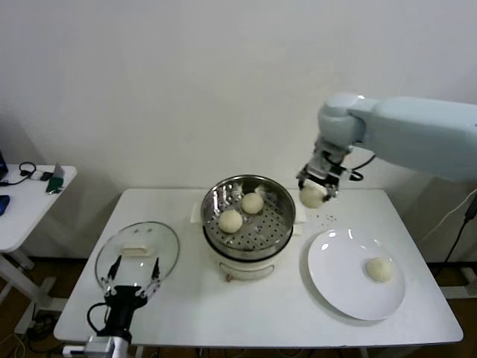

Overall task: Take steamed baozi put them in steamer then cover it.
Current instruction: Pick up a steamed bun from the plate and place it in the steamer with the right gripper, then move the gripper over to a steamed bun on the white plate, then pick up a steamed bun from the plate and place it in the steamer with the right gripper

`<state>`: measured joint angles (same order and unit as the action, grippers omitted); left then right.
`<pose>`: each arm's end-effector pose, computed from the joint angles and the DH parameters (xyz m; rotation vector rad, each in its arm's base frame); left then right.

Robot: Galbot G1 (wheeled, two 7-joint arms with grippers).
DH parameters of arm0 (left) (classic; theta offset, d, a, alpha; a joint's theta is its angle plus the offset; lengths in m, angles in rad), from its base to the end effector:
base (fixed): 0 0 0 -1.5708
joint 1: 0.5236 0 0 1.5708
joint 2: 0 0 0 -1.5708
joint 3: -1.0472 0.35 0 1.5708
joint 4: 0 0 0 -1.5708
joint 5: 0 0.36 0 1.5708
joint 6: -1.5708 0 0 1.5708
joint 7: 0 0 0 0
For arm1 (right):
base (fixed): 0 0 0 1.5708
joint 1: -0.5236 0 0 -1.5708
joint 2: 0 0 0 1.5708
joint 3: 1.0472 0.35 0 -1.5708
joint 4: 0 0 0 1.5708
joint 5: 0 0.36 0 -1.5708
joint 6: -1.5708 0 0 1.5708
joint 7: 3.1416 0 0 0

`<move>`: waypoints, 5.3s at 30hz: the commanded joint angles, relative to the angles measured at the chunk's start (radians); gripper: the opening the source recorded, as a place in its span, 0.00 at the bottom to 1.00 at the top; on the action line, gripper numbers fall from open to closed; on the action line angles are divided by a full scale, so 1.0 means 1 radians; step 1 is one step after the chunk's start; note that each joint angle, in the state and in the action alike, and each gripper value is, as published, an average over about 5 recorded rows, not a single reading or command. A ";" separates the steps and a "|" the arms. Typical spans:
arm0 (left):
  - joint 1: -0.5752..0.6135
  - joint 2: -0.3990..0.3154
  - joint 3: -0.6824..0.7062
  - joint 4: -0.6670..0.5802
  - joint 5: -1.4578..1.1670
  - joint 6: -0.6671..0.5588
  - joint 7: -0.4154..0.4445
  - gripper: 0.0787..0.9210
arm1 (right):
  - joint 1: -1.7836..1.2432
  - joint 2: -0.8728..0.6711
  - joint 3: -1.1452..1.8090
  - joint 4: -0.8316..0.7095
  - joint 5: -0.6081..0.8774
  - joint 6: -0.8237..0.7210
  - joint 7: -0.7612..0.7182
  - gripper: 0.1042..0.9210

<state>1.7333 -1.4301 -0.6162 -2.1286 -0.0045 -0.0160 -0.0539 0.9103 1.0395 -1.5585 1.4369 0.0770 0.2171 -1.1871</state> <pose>0.1378 0.0503 -0.3118 0.0698 -3.0293 -0.2530 0.5297 0.0666 0.0272 1.6887 -0.5039 2.1785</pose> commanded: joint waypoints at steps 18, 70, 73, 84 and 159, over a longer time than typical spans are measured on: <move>0.003 0.004 -0.016 0.010 -0.022 0.001 0.009 0.88 | -0.267 0.408 0.009 -0.185 -0.090 0.161 -0.049 0.73; -0.002 0.011 -0.013 0.015 -0.028 0.002 0.006 0.88 | -0.171 -0.504 -0.176 0.017 0.185 -0.489 0.208 0.88; 0.003 0.010 -0.015 0.013 -0.025 0.004 0.005 0.88 | -0.288 -0.535 -0.092 -0.037 0.128 -0.489 0.195 0.88; 0.018 -0.006 -0.020 0.012 -0.007 0.010 0.001 0.88 | -0.644 -0.552 0.193 -0.166 0.011 -0.467 0.182 0.88; -0.026 0.027 0.036 0.007 -0.011 0.011 0.019 0.88 | 0.071 0.160 -0.300 -0.188 0.946 -0.580 0.298 0.71</move>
<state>1.7067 -1.4096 -0.5876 -2.1249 -0.0076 -0.0011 -0.0365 0.9263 0.9797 -1.7636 1.2383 0.8385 -0.3352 -0.9284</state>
